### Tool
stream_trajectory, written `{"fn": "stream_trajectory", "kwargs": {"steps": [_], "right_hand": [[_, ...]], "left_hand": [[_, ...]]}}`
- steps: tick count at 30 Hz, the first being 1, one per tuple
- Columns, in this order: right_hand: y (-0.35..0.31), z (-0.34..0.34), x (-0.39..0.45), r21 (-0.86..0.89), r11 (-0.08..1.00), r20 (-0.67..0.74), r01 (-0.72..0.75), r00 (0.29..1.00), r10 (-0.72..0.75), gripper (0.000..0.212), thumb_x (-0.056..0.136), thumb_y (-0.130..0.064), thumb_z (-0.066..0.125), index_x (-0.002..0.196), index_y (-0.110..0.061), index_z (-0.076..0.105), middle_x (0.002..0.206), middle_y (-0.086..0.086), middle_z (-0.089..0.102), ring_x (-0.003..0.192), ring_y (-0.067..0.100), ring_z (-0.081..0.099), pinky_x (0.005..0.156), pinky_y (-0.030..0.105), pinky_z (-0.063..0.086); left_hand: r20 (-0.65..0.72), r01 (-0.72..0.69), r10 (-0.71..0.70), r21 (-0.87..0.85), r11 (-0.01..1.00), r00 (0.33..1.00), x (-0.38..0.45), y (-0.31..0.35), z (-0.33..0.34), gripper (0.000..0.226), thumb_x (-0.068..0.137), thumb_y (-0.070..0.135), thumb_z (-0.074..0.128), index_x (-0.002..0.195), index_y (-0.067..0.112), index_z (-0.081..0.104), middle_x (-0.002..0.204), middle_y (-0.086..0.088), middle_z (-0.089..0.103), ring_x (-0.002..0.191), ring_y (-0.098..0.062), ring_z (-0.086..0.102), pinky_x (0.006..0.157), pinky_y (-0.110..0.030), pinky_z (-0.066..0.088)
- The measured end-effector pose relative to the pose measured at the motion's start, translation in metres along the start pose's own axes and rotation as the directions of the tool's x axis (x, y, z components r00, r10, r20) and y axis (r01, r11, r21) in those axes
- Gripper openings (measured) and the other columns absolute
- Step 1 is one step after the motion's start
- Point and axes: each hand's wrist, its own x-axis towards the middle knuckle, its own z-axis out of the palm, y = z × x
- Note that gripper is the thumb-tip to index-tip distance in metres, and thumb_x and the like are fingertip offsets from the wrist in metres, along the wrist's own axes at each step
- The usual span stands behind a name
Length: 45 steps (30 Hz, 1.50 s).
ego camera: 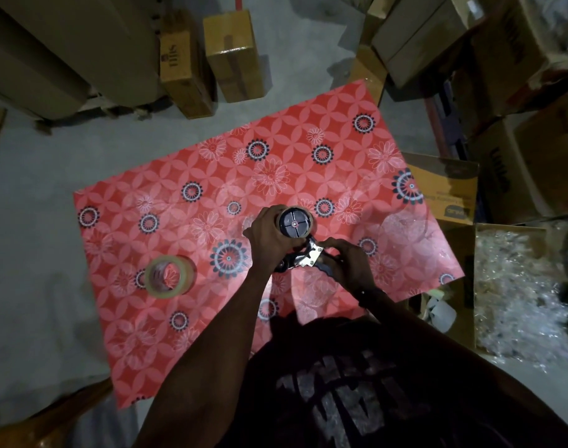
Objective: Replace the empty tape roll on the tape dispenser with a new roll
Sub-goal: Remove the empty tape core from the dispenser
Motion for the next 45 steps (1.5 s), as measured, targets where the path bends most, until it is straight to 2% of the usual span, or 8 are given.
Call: {"fn": "stream_trajectory", "kwargs": {"steps": [10, 19, 25, 29, 33, 39, 42, 45], "right_hand": [[-0.002, -0.003, 0.007, 0.03, 0.999, 0.042, -0.028, 0.999, 0.027, 0.025, 0.095, -0.024, 0.078, 0.12, -0.027, 0.077, 0.101, 0.001, 0.079, 0.076, 0.018, 0.074, 0.069, 0.035, 0.06], [-0.005, -0.011, 0.008, -0.002, 0.997, 0.104, 0.071, 0.992, -0.071, 0.025, 0.1, -0.035, 0.072, 0.123, -0.027, 0.071, 0.1, 0.0, 0.078, 0.079, 0.017, 0.073, 0.069, 0.04, 0.06], [-0.024, -0.043, 0.024, -0.031, 0.99, 0.03, 0.135, 0.991, -0.134, 0.06, 0.081, -0.021, 0.089, 0.137, -0.018, 0.066, 0.123, 0.006, 0.077, 0.095, 0.019, 0.075, 0.076, 0.026, 0.059], [-0.054, -0.076, 0.05, 0.177, 0.964, 0.041, 0.198, 0.977, -0.208, 0.07, 0.082, -0.019, 0.091, 0.142, -0.007, 0.059, 0.138, 0.004, 0.069, 0.114, 0.019, 0.072, 0.092, 0.033, 0.063], [-0.095, -0.099, 0.058, 0.377, 0.921, 0.178, 0.092, 0.969, -0.17, 0.058, 0.09, -0.02, 0.084, 0.143, -0.019, 0.058, 0.142, -0.008, 0.065, 0.128, 0.015, 0.064, 0.099, 0.03, 0.057], [-0.104, -0.112, 0.066, 0.423, 0.905, 0.171, 0.039, 0.978, -0.121, 0.041, 0.097, -0.024, 0.076, 0.137, -0.021, 0.066, 0.135, -0.012, 0.069, 0.128, 0.011, 0.064, 0.101, 0.048, 0.057], [-0.107, -0.118, 0.073, 0.429, 0.902, 0.183, 0.044, 0.974, -0.134, 0.039, 0.102, -0.025, 0.07, 0.141, -0.021, 0.065, 0.137, -0.012, 0.069, 0.128, 0.009, 0.064, 0.1, 0.05, 0.058], [-0.112, -0.122, 0.081, 0.446, 0.894, 0.208, 0.042, 0.967, -0.149, 0.041, 0.106, -0.028, 0.065, 0.146, -0.021, 0.062, 0.142, -0.008, 0.067, 0.131, 0.009, 0.063, 0.101, 0.05, 0.059]], "left_hand": [[-0.052, 0.067, -0.071, -0.077, 0.995, 0.996, -0.006, 0.016, -0.005, 0.077, 0.049, 0.041, 0.1, 0.116, 0.018, 0.07, 0.114, 0.0, 0.072, 0.1, -0.016, 0.066, 0.082, -0.03, 0.053], [-0.012, 0.011, -0.012, -0.053, 0.999, 1.0, 0.0, 0.022, -0.025, 0.077, 0.05, 0.042, 0.1, 0.118, 0.021, 0.069, 0.119, 0.002, 0.071, 0.102, -0.013, 0.064, 0.086, -0.039, 0.058], [-0.018, -0.026, 0.022, -0.2, 0.98, 1.0, -0.012, 0.028, -0.059, 0.079, 0.056, 0.038, 0.099, 0.127, 0.025, 0.067, 0.13, 0.005, 0.069, 0.113, -0.012, 0.066, 0.089, -0.028, 0.056], [0.042, 0.079, -0.069, -0.347, 0.935, 0.997, -0.025, 0.042, -0.08, 0.084, 0.053, 0.042, 0.101, 0.129, 0.031, 0.067, 0.128, 0.011, 0.07, 0.108, -0.009, 0.07, 0.083, -0.025, 0.06], [0.05, 0.139, -0.13, -0.457, 0.878, 0.99, -0.043, 0.066, -0.09, 0.081, 0.053, 0.062, 0.094, 0.126, 0.037, 0.067, 0.123, 0.014, 0.071, 0.11, -0.003, 0.068, 0.085, -0.028, 0.06], [0.092, 0.243, -0.239, -0.623, 0.744, 0.967, -0.048, 0.085, -0.101, 0.089, 0.054, 0.047, 0.095, 0.135, 0.028, 0.064, 0.123, 0.005, 0.073, 0.103, -0.014, 0.073, 0.074, -0.022, 0.059], [0.061, 0.243, -0.271, -0.656, 0.714, 0.961, -0.048, 0.09, -0.102, 0.08, 0.054, 0.047, 0.094, 0.127, 0.028, 0.069, 0.119, 0.004, 0.076, 0.102, -0.015, 0.075, 0.085, -0.036, 0.062], [-0.051, 0.2, -0.306, -0.652, 0.731, 0.951, -0.052, 0.103, -0.101, 0.066, 0.057, 0.049, 0.093, 0.115, 0.025, 0.072, 0.112, 0.006, 0.077, 0.095, -0.014, 0.075, 0.08, -0.03, 0.061]]}}
